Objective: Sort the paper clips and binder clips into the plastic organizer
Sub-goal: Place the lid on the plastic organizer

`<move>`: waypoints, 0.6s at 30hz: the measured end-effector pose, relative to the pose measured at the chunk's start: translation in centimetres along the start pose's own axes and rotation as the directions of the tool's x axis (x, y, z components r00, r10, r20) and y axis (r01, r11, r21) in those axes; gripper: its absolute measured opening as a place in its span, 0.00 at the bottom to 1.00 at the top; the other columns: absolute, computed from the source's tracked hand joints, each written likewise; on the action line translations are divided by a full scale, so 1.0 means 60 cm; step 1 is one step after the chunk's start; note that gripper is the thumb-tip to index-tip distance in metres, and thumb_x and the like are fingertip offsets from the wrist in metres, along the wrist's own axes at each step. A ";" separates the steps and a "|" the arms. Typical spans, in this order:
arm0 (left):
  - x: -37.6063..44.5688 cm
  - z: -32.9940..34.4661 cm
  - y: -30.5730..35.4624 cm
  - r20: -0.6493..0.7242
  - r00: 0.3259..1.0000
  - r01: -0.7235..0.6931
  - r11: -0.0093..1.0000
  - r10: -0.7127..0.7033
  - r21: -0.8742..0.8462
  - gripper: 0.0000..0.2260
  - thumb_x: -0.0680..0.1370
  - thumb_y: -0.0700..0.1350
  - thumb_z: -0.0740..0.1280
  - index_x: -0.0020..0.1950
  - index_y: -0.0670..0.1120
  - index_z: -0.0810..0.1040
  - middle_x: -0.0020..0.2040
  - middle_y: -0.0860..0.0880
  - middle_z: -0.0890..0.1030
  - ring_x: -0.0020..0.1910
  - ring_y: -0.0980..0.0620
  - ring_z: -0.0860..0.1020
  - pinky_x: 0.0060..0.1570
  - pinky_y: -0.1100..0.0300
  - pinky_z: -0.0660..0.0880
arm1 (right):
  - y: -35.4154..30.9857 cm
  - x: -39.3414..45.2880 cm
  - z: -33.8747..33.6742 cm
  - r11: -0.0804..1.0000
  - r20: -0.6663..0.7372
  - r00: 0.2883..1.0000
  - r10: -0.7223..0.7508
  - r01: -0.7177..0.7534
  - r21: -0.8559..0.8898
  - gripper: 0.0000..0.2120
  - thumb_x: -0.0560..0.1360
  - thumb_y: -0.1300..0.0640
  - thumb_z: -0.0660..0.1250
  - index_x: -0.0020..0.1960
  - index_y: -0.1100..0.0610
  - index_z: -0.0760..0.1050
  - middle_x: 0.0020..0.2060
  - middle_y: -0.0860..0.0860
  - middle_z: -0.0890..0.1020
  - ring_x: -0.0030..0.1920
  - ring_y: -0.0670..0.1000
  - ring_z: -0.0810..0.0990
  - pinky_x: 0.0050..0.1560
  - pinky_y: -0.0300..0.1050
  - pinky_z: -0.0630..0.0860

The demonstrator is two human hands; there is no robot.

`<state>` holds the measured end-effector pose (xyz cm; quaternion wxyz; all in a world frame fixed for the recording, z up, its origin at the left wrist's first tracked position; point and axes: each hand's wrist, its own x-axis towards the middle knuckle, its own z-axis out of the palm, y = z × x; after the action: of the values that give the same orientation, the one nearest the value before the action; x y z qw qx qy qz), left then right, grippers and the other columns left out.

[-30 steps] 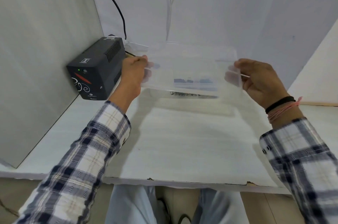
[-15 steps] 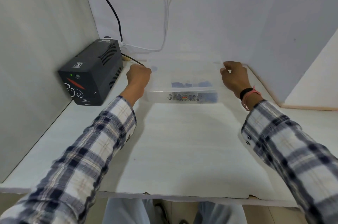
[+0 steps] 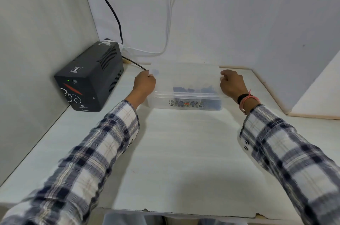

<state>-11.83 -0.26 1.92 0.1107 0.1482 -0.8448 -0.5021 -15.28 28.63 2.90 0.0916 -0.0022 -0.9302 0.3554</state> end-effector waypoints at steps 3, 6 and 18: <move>-0.006 -0.006 -0.005 0.024 1.000 0.018 1.000 -0.018 0.000 0.16 0.84 0.42 0.53 0.64 0.40 0.77 0.59 0.41 0.79 0.52 0.43 0.75 0.51 0.60 0.67 | 0.000 -0.004 0.002 1.000 0.006 1.000 -0.002 0.002 -0.016 0.21 0.82 0.63 0.55 0.73 0.63 0.71 0.71 0.62 0.75 0.73 0.61 0.69 0.72 0.50 0.68; -0.013 -0.012 -0.010 0.029 0.999 0.038 0.999 -0.038 0.003 0.16 0.84 0.43 0.54 0.62 0.37 0.77 0.55 0.41 0.79 0.49 0.45 0.75 0.49 0.60 0.69 | -0.003 -0.015 -0.002 0.998 0.020 1.000 0.000 0.001 -0.061 0.21 0.82 0.63 0.56 0.73 0.63 0.71 0.70 0.62 0.75 0.71 0.62 0.71 0.71 0.51 0.70; -0.104 -0.028 0.046 0.084 0.986 -0.166 0.792 0.145 0.588 0.12 0.80 0.40 0.60 0.62 0.38 0.74 0.62 0.40 0.75 0.58 0.41 0.75 0.54 0.52 0.73 | -0.044 -0.094 -0.053 0.838 0.176 0.984 -0.018 0.110 -0.534 0.04 0.79 0.60 0.60 0.50 0.62 0.68 0.55 0.62 0.77 0.49 0.62 0.76 0.45 0.49 0.73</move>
<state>-5.83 1.88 4.89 0.0853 0.0968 -0.9702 -0.2051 -9.01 28.40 6.02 0.0224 0.0324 -0.9965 0.0741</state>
